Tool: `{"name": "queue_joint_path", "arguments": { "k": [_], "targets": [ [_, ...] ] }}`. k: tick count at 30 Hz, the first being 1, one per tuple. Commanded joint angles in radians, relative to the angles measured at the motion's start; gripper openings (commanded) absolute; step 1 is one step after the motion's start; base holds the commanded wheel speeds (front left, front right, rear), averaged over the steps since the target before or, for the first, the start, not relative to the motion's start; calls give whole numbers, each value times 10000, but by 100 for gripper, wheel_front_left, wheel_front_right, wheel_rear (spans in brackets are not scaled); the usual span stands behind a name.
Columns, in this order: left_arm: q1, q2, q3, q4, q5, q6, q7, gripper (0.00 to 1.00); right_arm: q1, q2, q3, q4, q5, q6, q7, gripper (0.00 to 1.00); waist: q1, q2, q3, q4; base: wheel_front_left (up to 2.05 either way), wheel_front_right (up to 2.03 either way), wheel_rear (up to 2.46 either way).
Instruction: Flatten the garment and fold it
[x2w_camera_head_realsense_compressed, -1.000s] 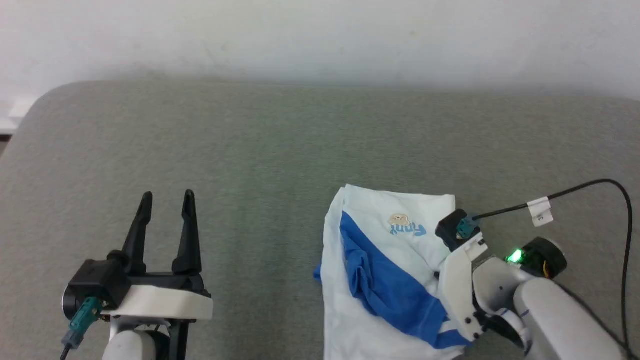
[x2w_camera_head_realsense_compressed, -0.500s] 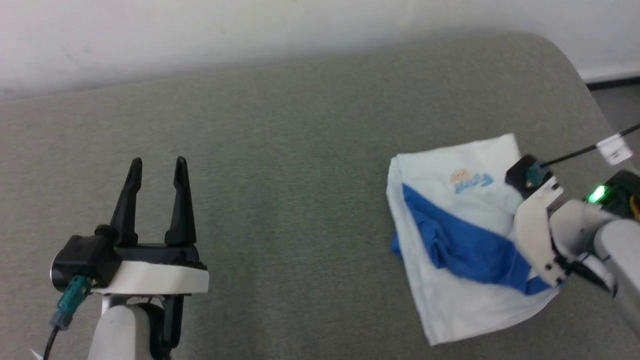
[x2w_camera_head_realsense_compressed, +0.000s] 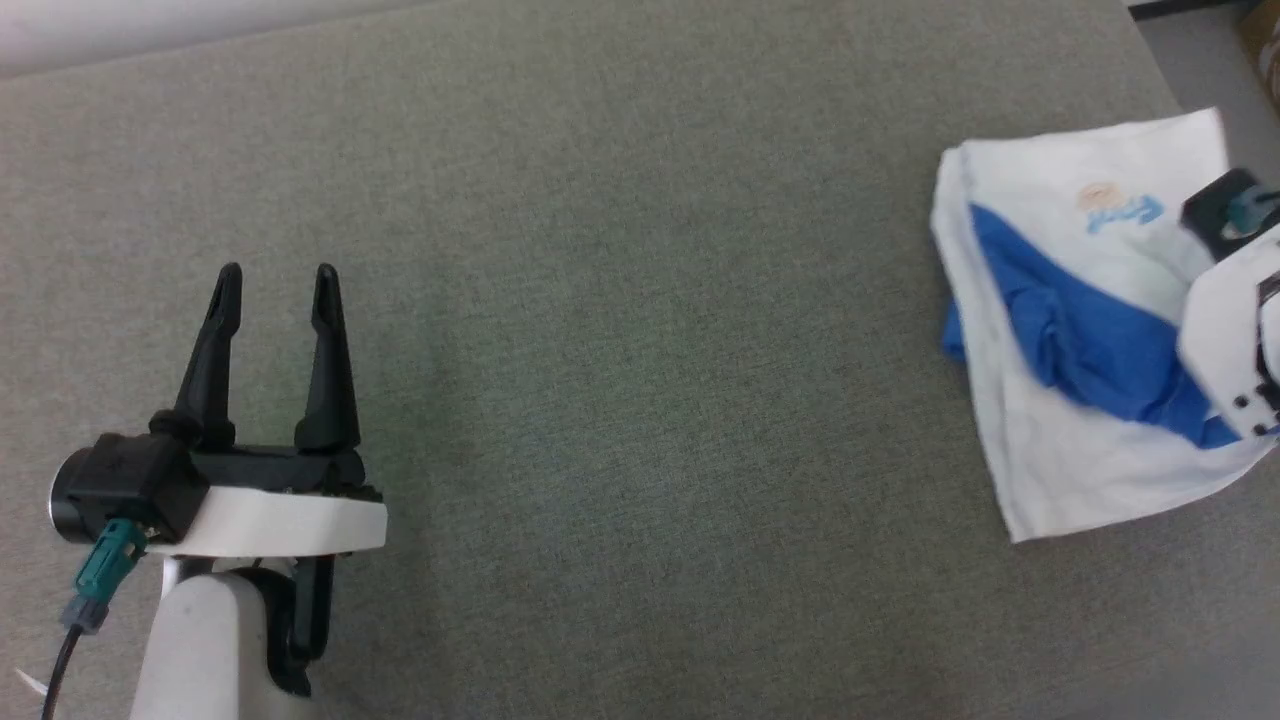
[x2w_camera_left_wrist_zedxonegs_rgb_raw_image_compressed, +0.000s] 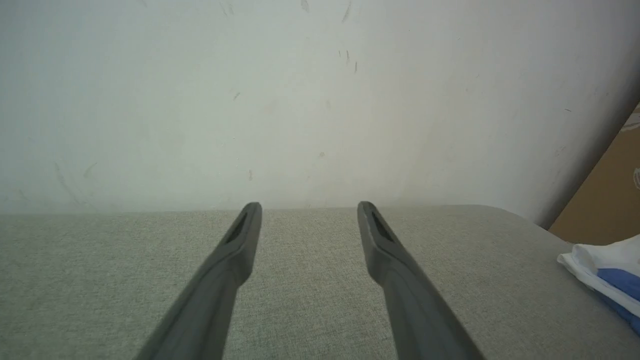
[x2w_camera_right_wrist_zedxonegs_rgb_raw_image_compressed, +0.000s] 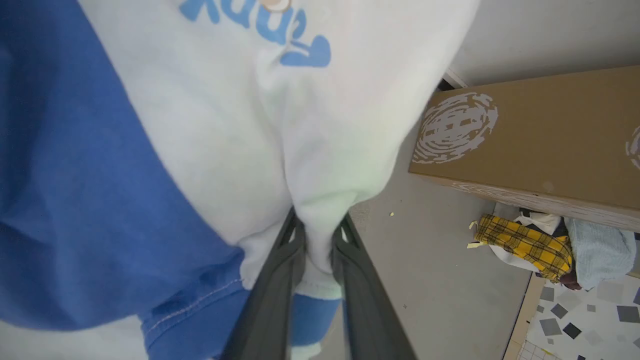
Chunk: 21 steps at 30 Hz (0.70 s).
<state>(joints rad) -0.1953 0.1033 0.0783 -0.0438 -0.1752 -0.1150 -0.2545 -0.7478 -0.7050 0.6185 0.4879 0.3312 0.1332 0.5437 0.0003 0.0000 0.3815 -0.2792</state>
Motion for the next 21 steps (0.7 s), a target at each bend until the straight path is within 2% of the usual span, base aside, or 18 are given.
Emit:
{"name": "queue_joint_path", "arguments": {
  "k": [1,5,8,9,10,15,17,19,21],
  "targets": [
    [-212,93,-33,-42,58,-24,45,100,-285,45,-332,428,-153,-25,-187,0,-3,0,562,-85,0,0,0],
    [-339,174,-60,-70,70,-17,87,100,-529,288,-1004,1061,-531,-25,-573,0,-3,0,750,3,0,0,0],
    [-482,212,-140,-73,63,-10,112,100,-677,641,-1910,1844,-1157,-25,-884,0,-3,0,879,180,0,0,0],
    [-504,223,-153,-68,59,-9,113,100,-704,738,-2146,1985,-1310,-25,-989,6,-3,0,891,206,0,0,0],
    [-516,232,-163,-59,56,-7,112,100,-721,842,-2389,2103,-1466,-25,-1130,100,-3,0,891,231,0,0,0],
    [-431,224,-166,92,3,41,81,100,-712,1289,-3365,2531,-2135,-25,-1645,100,-3,0,582,305,0,0,0],
    [-372,186,-159,176,-45,62,54,100,-751,1561,-4253,2700,-2177,-25,-1806,100,-3,0,336,342,0,0,0],
    [-299,129,-148,276,-111,85,22,100,-777,2026,-5293,2612,-2190,-25,-2425,100,-3,0,14,393,0,0,0],
    [-263,97,-150,332,-139,95,7,100,-748,2218,-5592,2491,-2265,-25,-2726,100,-3,0,-159,438,0,0,0]
  ]
}}
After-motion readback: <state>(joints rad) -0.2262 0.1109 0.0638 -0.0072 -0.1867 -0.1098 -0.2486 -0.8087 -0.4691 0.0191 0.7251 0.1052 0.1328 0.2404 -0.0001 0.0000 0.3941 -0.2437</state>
